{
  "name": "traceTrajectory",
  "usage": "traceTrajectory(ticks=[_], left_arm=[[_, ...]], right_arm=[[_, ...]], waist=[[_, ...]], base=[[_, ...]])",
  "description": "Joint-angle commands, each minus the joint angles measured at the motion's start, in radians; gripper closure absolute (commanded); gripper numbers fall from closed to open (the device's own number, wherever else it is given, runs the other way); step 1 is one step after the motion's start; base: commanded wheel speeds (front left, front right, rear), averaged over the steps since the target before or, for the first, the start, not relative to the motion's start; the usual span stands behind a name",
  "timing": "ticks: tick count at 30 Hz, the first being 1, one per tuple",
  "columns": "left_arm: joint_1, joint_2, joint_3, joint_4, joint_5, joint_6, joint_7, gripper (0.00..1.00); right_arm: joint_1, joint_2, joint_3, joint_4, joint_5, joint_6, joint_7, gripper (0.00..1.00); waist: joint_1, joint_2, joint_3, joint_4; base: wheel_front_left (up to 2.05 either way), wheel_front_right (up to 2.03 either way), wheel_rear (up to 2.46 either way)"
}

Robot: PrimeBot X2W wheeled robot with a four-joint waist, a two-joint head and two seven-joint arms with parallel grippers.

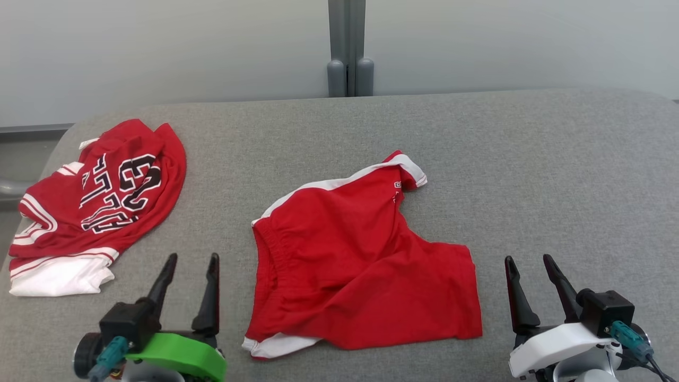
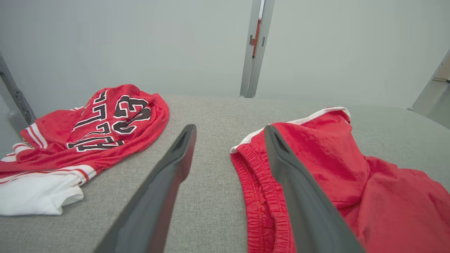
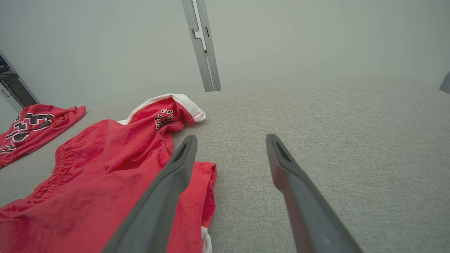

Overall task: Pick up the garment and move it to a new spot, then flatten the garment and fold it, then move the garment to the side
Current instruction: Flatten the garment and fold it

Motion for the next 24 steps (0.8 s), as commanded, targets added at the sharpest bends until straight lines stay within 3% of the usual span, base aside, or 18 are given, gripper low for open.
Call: traceTrajectory(ticks=[1,8,12,24], left_arm=[[0.024,-0.008,0.038,-0.012,0.025,-0.004,0.0,0.0],[0.099,-0.066,0.241,-0.043,0.12,-0.044,0.0,0.0],[0.134,-0.104,0.316,-0.019,0.174,-0.097,0.0,0.0],[0.101,-0.193,0.394,0.018,0.277,-0.185,0.0,0.0]], right_arm=[[0.015,-0.004,0.003,0.001,0.006,-0.001,-0.003,0.0],[0.028,-0.018,0.026,0.01,0.014,-0.001,-0.003,0.0],[0.035,-0.037,0.077,0.049,0.037,-0.001,-0.003,0.0],[-0.098,-0.079,0.214,0.194,0.046,-0.001,0.043,0.0]], waist=[[0.0,0.0,-0.005,-0.004],[0.0,0.0,-0.01,-0.009],[0.0,0.0,-0.01,-0.003],[0.0,0.0,0.014,0.022]], base=[[0.0,0.0,0.0],[0.0,0.0,0.0],[0.0,0.0,0.0],[0.0,0.0,0.0]])
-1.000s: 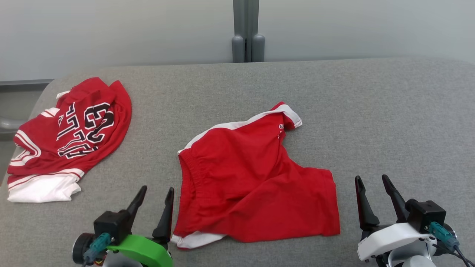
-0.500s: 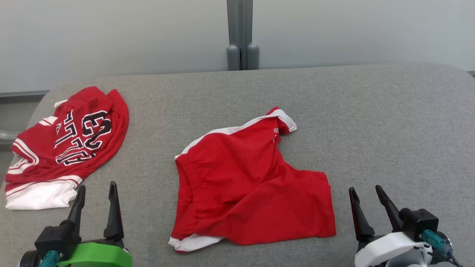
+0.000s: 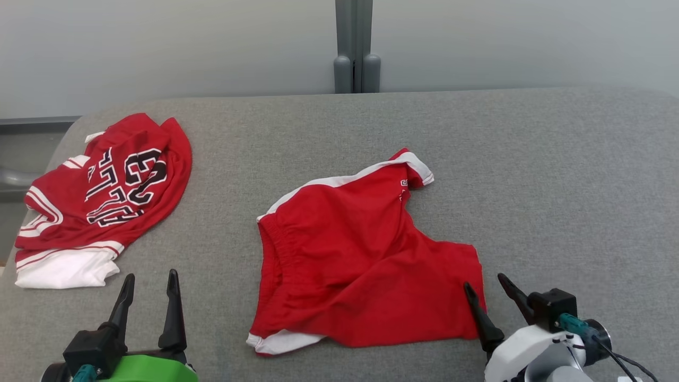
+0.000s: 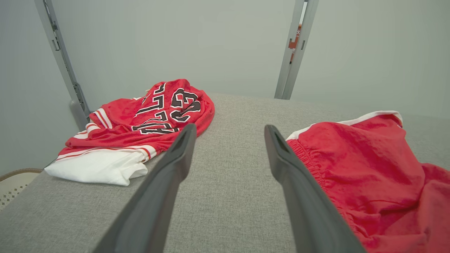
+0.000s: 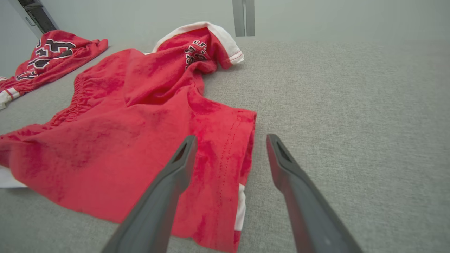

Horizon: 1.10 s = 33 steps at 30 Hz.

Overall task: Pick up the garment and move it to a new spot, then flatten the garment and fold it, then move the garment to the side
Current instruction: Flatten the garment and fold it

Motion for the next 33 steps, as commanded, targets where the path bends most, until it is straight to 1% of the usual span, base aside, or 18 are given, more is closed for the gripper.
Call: traceTrajectory(ticks=[1,2,6,7,8,9,10,11,15,19,22,25,30,33], left_arm=[[-0.02,-0.007,0.007,0.004,0.019,-0.009,0.0,0.0],[-0.029,-0.016,0.01,0.009,0.026,-0.018,0.0,0.0],[-0.043,-0.032,0.018,0.016,0.043,-0.034,0.0,0.0],[-0.045,-0.037,0.023,0.017,0.048,-0.037,0.0,0.0],[-0.045,-0.039,0.026,0.017,0.05,-0.04,0.0,0.0],[-0.047,-0.041,0.031,0.019,0.052,-0.041,0.0,0.0],[-0.048,-0.044,0.034,0.02,0.055,-0.043,0.0,0.0],[-0.049,-0.047,0.038,0.021,0.059,-0.046,0.0,0.0],[-0.045,-0.056,0.049,0.024,0.068,-0.051,0.0,0.0],[-0.04,-0.065,0.056,0.026,0.075,-0.057,0.0,0.0],[-0.044,-0.069,0.06,0.03,0.076,-0.059,0.0,0.0],[-0.048,-0.072,0.06,0.033,0.077,-0.06,0.0,0.0],[-0.049,-0.076,0.062,0.036,0.079,-0.064,0.0,0.0],[-0.054,-0.077,0.063,0.038,0.08,-0.065,0.0,0.0]], right_arm=[[-0.021,-0.005,0.01,0.02,0.001,-0.001,0.005,0.0],[-0.045,-0.008,0.025,0.061,0.007,-0.001,0.013,0.0],[-0.081,-0.012,0.05,0.133,0.019,-0.001,0.016,0.0],[-0.09,-0.012,0.054,0.148,0.031,-0.001,0.012,0.06],[-0.095,-0.012,0.06,0.161,0.036,-0.001,0.01,0.26],[-0.103,-0.014,0.067,0.176,0.045,-0.001,0.008,0.62],[-0.11,-0.016,0.072,0.186,0.05,-0.001,0.004,0.86],[-0.118,-0.018,0.079,0.195,0.055,-0.001,-0.003,1.0],[-0.132,-0.016,0.099,0.201,0.061,-0.001,-0.027,1.0],[-0.116,-0.027,0.107,0.162,0.066,-0.001,-0.041,1.0],[-0.083,-0.044,0.11,0.102,0.064,-0.001,-0.042,1.0],[-0.037,-0.043,0.093,0.013,0.085,-0.001,-0.044,1.0],[0.072,-0.062,0.065,-0.14,0.062,-0.001,-0.044,1.0],[0.117,-0.063,0.041,-0.208,0.055,-0.001,-0.041,1.0]], waist=[[0.0,0.0,0.007,0.01],[0.0,0.0,0.011,0.02],[0.0,0.0,0.022,0.042],[0.0,0.0,0.025,0.047],[0.0,0.0,0.027,0.05],[0.0,0.0,0.03,0.053],[0.0,0.0,0.033,0.055],[0.0,0.0,0.035,0.057],[0.0,0.0,0.04,0.053],[0.0,0.0,0.042,0.035],[0.0,0.0,0.045,0.015],[0.0,0.0,0.049,-0.002],[0.0,0.0,0.054,-0.025],[0.0,0.0,0.054,-0.03]], base=[[0.0,0.0,0.0],[0.0,0.0,0.0],[0.0,0.0,0.0],[0.0,0.0,0.0],[0.0,0.0,0.0],[0.0,0.0,0.0],[0.0,0.0,0.0],[0.0,0.0,0.0],[0.0,0.0,0.0],[0.0,0.0,0.0],[0.0,0.0,0.0],[0.0,0.0,0.0],[0.0,0.0,0.0],[0.0,0.0,0.0]])
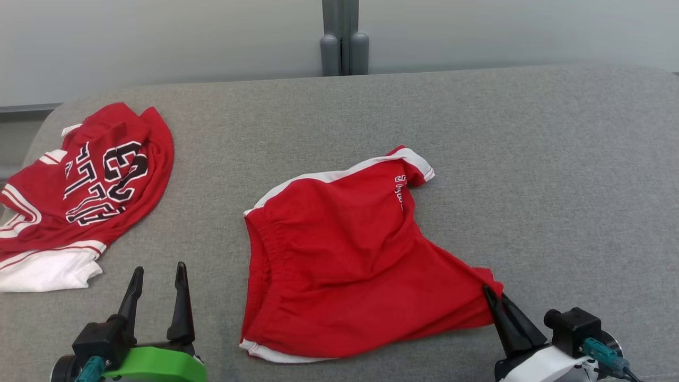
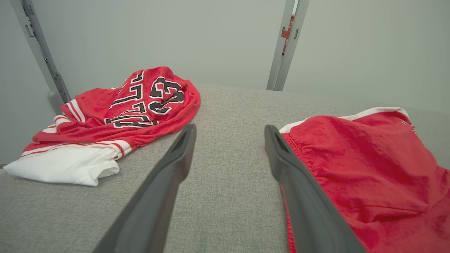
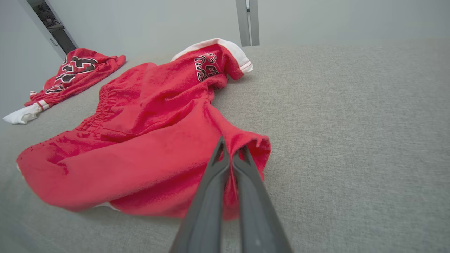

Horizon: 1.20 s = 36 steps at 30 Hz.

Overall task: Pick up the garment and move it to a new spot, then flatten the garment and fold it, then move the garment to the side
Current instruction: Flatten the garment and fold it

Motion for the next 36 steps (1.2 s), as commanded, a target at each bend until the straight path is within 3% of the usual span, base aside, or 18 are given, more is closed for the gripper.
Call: traceTrajectory(ticks=[1,7,14,20,29,30,31,36], left_arm=[[-0.017,0.0,0.004,0.002,0.013,-0.005,0.0,0.0],[-0.022,-0.002,-0.005,0.01,0.012,-0.006,0.0,0.0],[-0.029,-0.003,-0.014,0.018,0.013,-0.007,0.0,0.0],[-0.041,-0.003,-0.032,0.026,0.009,-0.008,0.0,0.0],[-0.065,-0.003,-0.064,0.036,-0.007,-0.007,0.0,0.0],[-0.067,-0.003,-0.068,0.037,-0.006,-0.007,0.0,0.0],[-0.068,-0.003,-0.07,0.038,-0.007,-0.007,0.0,0.0],[-0.071,-0.003,-0.073,0.044,-0.01,-0.007,0.0,0.0]], right_arm=[[0.015,-0.002,-0.014,-0.031,-0.01,-0.001,-0.001,1.0],[-0.013,-0.008,-0.06,-0.095,-0.027,-0.001,0.01,1.0],[-0.118,-0.01,-0.082,-0.041,-0.047,-0.001,0.04,1.0],[-0.248,-0.001,-0.071,0.115,-0.066,-0.001,0.044,1.0],[-0.455,0.009,-0.074,0.456,-0.088,-0.001,0.02,1.0],[-0.476,0.013,-0.071,0.489,-0.086,-0.001,0.016,0.74],[-0.491,0.015,-0.069,0.511,-0.085,-0.001,0.011,0.0],[-0.519,0.027,-0.056,0.574,-0.069,-0.001,-0.003,0.0]], waist=[[-0.0001,0.0,0.001,-0.003],[-0.0001,0.0,-0.005,0.006],[-0.0001,0.0,-0.007,0.045],[-0.0001,0.0,0.008,0.086],[-0.0001,0.0,0.043,0.125],[-0.0001,0.0,0.045,0.127],[-0.0001,0.0,0.047,0.127],[-0.0001,0.0,0.044,0.114]], base=[[0.0,0.0,0.0],[0.0,0.0,0.0],[0.0,0.0,0.0],[0.0,0.0,0.0],[0.0,0.0,0.0],[0.0,0.0,0.0],[0.0,0.0,0.0],[0.0,0.0,0.0]])
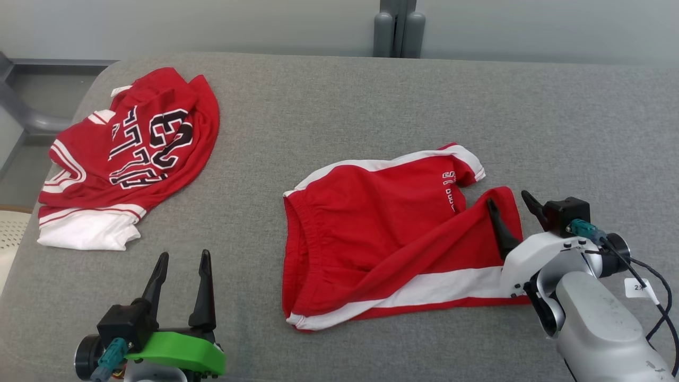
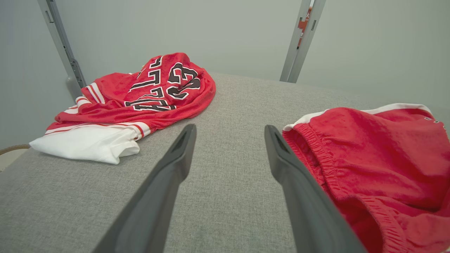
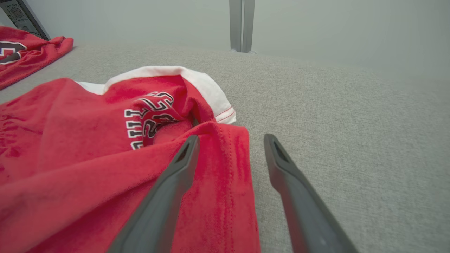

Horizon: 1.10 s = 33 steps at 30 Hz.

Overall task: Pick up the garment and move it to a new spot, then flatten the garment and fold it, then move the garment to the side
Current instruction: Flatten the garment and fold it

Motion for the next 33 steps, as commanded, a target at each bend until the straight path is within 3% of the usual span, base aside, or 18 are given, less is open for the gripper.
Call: traceTrajectory(ticks=[1,15,33], left_arm=[[-0.013,0.0,0.0,0.002,0.001,-0.003,0.0,0.0],[0.018,0.001,0.025,-0.006,0.017,-0.003,0.0,0.0],[0.053,0.007,0.057,-0.012,0.024,-0.003,0.0,0.0]], right_arm=[[0.0,-0.005,0.001,0.004,0.009,-0.001,-0.008,0.0],[0.27,-0.027,-0.066,-0.337,0.006,-0.001,-0.008,0.0],[0.514,0.053,-0.164,-0.611,-0.054,-0.001,-0.008,0.0]], waist=[[0.0,0.0,-0.007,-0.012],[0.0,0.0,-0.047,-0.078],[0.0,0.0,-0.093,-0.113]], base=[[0.0,0.0,0.0],[0.0,0.0,0.0],[0.0,0.0,0.0]])
